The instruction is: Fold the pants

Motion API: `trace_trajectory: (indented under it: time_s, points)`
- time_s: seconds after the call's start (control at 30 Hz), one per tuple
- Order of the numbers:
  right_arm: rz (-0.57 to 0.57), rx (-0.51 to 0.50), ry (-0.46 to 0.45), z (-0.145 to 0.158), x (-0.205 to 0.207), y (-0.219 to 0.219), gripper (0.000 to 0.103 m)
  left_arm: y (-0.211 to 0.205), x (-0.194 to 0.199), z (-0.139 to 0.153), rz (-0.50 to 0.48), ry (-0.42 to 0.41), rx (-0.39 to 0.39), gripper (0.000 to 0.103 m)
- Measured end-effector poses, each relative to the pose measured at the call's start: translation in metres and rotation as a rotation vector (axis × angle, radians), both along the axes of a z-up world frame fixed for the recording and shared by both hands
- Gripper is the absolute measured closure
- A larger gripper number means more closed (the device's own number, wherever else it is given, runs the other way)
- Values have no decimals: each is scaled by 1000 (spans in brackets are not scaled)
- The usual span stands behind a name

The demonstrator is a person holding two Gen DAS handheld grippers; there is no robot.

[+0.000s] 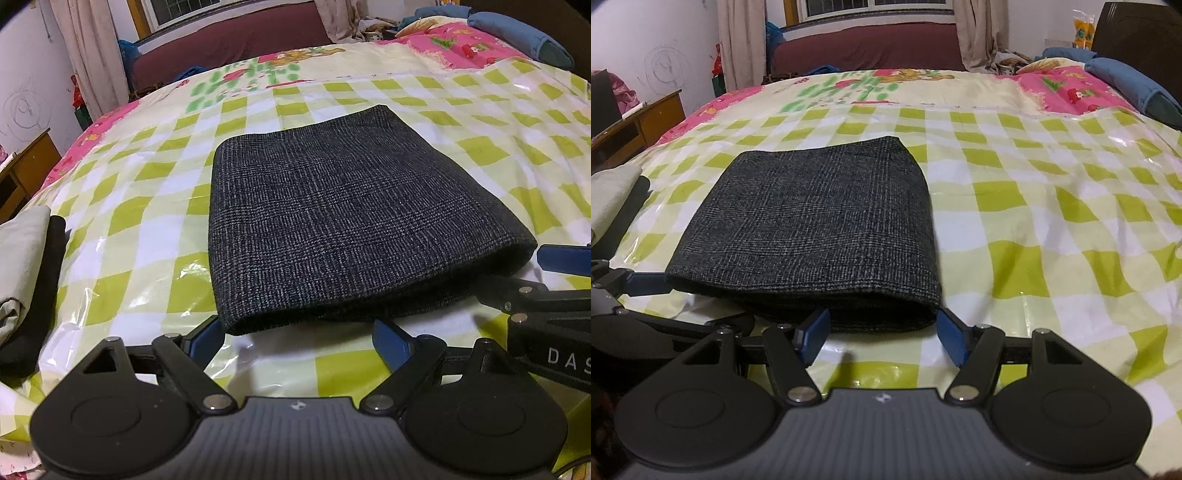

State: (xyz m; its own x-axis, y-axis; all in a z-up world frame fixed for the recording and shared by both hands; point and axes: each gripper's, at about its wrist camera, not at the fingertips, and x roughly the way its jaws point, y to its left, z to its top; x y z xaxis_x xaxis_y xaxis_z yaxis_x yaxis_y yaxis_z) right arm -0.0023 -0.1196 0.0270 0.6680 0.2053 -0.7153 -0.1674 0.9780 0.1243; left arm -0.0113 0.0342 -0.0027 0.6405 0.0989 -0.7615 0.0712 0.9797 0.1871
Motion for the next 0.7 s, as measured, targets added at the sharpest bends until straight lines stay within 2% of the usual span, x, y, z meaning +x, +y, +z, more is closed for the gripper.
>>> trace_trajectory:
  time_s: [0.7]
  points:
    - [0, -24, -4, 0, 0, 1, 38, -1, 1, -1, -2, -3, 7, 3]
